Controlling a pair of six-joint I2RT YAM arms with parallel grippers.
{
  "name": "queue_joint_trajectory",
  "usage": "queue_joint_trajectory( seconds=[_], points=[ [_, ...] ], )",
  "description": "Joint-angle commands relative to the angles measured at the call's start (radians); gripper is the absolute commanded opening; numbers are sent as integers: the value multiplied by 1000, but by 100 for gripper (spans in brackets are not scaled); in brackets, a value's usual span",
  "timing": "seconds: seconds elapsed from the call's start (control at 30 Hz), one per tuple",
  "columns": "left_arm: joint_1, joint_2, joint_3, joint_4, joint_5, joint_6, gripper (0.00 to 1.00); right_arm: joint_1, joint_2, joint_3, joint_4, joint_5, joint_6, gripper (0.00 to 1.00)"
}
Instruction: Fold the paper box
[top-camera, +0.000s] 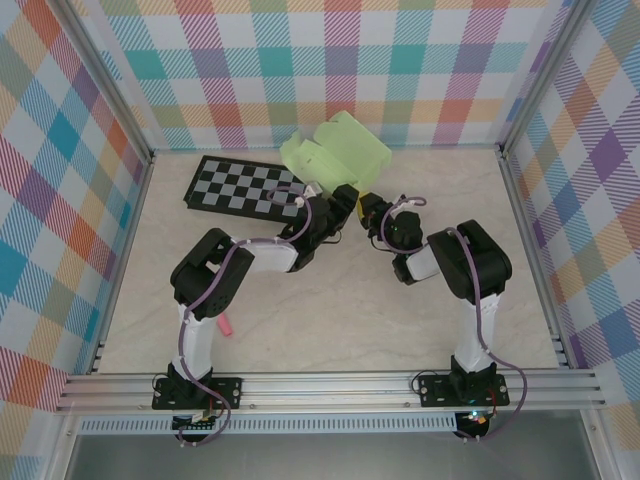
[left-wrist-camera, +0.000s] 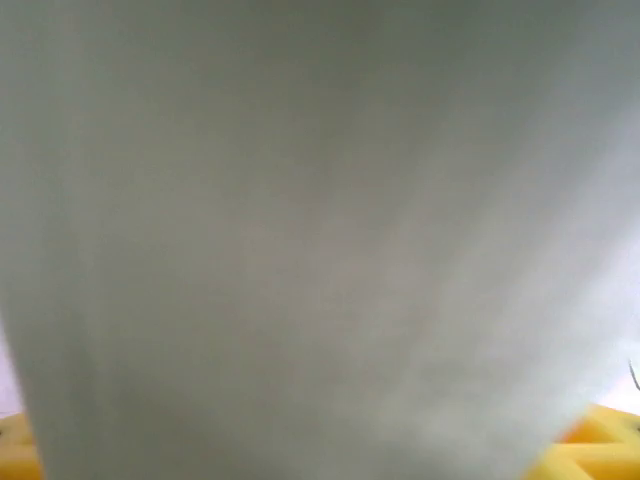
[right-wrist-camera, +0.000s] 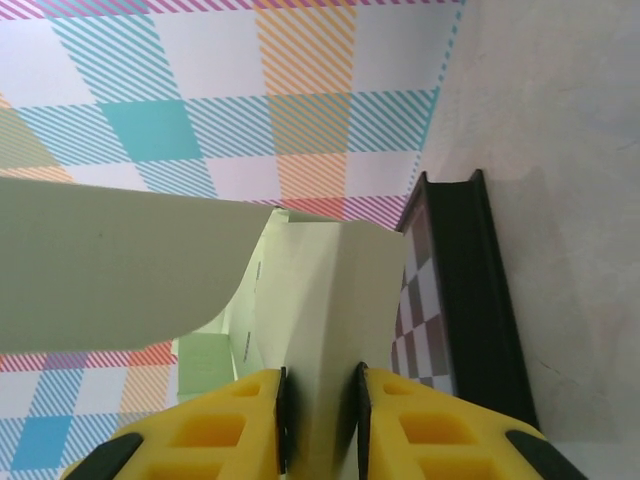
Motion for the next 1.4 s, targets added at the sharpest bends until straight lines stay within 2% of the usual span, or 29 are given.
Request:
queue_joint_trajectory(
  seconds=[0.0, 0.03, 0.07, 0.27, 0.47, 0.57, 0.63, 0.73, 0.87, 1.0, 1.2, 1.37],
  points=[
    [-9, -32, -34, 91, 23, 12, 76, -29, 15, -44, 25, -31, -50, 23],
    [-8, -37, -47, 89, 28, 10, 83, -37, 15, -54, 26, -47, -60, 23],
    [-8, -44, -66, 90, 33, 7, 99, -47, 15, -64, 27, -66, -76, 22],
    [-14, -128, -208, 53, 69, 15, 100, -116, 1, -152, 4, -200, -181, 22],
    [-6, -325, -383, -178, -11, 84, 100, -185, -31, -205, -50, -332, -279, 23],
    [6, -444, -429, -298, -56, 205, 100, -225, -47, -215, -82, -395, -314, 24],
    [29, -517, -412, -466, -127, 365, 100, -252, -60, -212, -101, -439, -337, 24],
    [96, -562, -352, -666, -177, 490, 100, -282, -83, -200, -162, -489, -370, 25],
    [198, -495, -235, -725, -9, 701, 100, -310, -94, -187, -204, -542, -410, 25],
    [206, -365, -51, -849, 113, 890, 97, -346, -96, -190, -239, -574, -446, 27],
    [216, -235, 82, -926, 141, 963, 93, -369, -164, -198, -359, -575, -521, 38],
    [227, -162, 176, -979, 215, 951, 89, -370, -277, -192, -555, -545, -540, 56]
  ],
)
